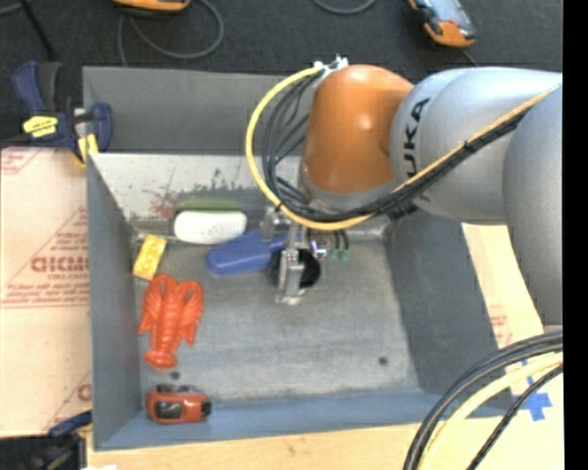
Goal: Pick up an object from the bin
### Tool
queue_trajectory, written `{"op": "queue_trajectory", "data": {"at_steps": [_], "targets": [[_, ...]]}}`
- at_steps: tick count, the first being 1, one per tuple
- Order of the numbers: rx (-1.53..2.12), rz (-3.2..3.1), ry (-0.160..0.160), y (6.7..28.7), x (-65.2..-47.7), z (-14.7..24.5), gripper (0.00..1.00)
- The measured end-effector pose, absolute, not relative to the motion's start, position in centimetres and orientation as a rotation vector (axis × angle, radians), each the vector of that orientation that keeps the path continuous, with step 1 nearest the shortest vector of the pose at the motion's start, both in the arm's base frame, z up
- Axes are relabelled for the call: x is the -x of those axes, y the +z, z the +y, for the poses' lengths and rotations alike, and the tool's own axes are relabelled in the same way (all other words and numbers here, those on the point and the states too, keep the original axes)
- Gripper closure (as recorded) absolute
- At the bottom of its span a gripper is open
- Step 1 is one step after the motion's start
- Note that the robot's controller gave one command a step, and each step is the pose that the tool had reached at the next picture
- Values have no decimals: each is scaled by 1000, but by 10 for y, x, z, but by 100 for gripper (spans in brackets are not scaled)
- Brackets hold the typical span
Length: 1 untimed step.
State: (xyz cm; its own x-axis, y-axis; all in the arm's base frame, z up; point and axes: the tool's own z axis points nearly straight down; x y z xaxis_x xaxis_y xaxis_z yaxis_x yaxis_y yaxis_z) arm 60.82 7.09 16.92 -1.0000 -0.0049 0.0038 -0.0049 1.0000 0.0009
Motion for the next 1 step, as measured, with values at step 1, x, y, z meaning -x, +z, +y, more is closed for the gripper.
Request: {"op": "queue_trajectory", "data": {"at_steps": [1], "targets": [[-6, -3145, -2, 174, -610, 71, 0]]}}
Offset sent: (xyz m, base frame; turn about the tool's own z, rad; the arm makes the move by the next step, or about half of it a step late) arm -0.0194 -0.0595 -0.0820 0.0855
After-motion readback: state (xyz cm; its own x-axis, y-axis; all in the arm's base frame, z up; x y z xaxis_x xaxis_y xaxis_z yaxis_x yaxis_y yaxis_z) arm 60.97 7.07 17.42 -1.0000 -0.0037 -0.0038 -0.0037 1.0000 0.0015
